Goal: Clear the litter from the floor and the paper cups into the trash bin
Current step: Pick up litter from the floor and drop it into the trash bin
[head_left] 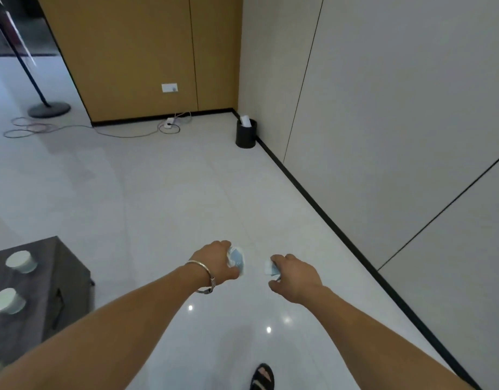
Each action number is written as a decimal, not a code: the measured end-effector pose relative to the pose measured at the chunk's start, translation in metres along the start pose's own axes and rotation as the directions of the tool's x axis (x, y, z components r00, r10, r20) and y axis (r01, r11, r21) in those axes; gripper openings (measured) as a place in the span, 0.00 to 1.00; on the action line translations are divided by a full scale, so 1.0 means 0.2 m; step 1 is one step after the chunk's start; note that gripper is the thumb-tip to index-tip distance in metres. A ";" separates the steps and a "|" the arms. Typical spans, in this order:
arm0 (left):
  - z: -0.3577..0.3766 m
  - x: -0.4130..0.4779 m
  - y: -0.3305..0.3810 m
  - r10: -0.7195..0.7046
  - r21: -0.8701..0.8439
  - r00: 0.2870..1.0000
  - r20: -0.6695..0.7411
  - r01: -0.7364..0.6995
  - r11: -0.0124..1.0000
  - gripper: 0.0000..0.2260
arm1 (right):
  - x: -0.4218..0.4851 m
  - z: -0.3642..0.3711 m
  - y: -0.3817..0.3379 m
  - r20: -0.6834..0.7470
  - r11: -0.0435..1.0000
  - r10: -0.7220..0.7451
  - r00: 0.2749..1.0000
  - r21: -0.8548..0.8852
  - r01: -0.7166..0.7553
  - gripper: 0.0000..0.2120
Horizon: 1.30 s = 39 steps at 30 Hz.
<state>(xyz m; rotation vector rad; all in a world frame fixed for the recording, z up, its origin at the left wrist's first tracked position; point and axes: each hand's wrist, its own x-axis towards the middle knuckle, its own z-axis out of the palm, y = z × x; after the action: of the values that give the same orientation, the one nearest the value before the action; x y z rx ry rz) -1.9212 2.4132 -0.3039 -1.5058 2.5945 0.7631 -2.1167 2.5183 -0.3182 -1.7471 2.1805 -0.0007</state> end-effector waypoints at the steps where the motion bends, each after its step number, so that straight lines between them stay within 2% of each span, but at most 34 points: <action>1: -0.04 0.08 0.01 -0.010 0.010 1.000 -0.005 0.010 1.000 0.22 | 0.10 -0.04 0.01 0.001 1.000 -0.019 1.000 0.004 0.019 0.24; 5: -0.22 0.43 0.02 -0.051 -0.036 0.995 -0.081 0.048 0.998 0.22 | 0.51 -0.23 0.08 -0.022 0.998 -0.067 0.998 -0.022 0.066 0.25; 9: -0.29 0.75 -0.01 -0.081 -0.072 0.996 -0.023 0.079 0.994 0.17 | 0.85 -0.34 0.14 0.000 0.997 -0.065 0.998 -0.032 0.065 0.24; 15: -0.42 1.37 -0.15 -0.048 -0.086 0.999 0.002 0.048 0.995 0.21 | 1.47 -0.49 0.15 0.020 0.996 -0.048 0.999 -0.070 0.050 0.25; 20: -0.70 1.90 -0.33 -0.056 -0.136 0.998 -0.016 0.053 0.989 0.26 | 2.02 -0.64 0.09 0.032 0.995 -0.022 0.999 -0.093 0.025 0.25; 24: -0.93 2.27 -0.49 -0.059 -0.120 0.998 -0.034 0.055 0.991 0.28 | 2.43 -0.75 0.00 -0.001 0.999 0.002 1.000 -0.042 -0.002 0.25; 27: -1.04 2.51 -0.57 -0.075 -0.106 0.997 -0.004 0.074 0.992 0.28 | 2.67 -0.77 -0.02 0.052 1.000 0.006 0.999 -0.012 -0.005 0.25; 32: -1.19 3.04 -0.66 -0.069 -0.086 0.997 0.044 0.072 0.994 0.33 | 3.24 -0.87 0.03 0.068 1.000 0.011 0.998 -0.001 -0.011 0.25; 39: -1.52 3.81 -0.69 -0.111 -0.083 0.993 0.044 0.114 0.990 0.28 | 4.10 -1.17 0.11 0.066 0.999 -0.037 0.997 0.031 0.035 0.28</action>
<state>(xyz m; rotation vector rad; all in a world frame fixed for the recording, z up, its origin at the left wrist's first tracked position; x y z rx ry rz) -2.1477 1.6122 -0.3039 -1.6266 2.4536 0.8920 -2.3481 1.6969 -0.3201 -1.7447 2.0909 0.0163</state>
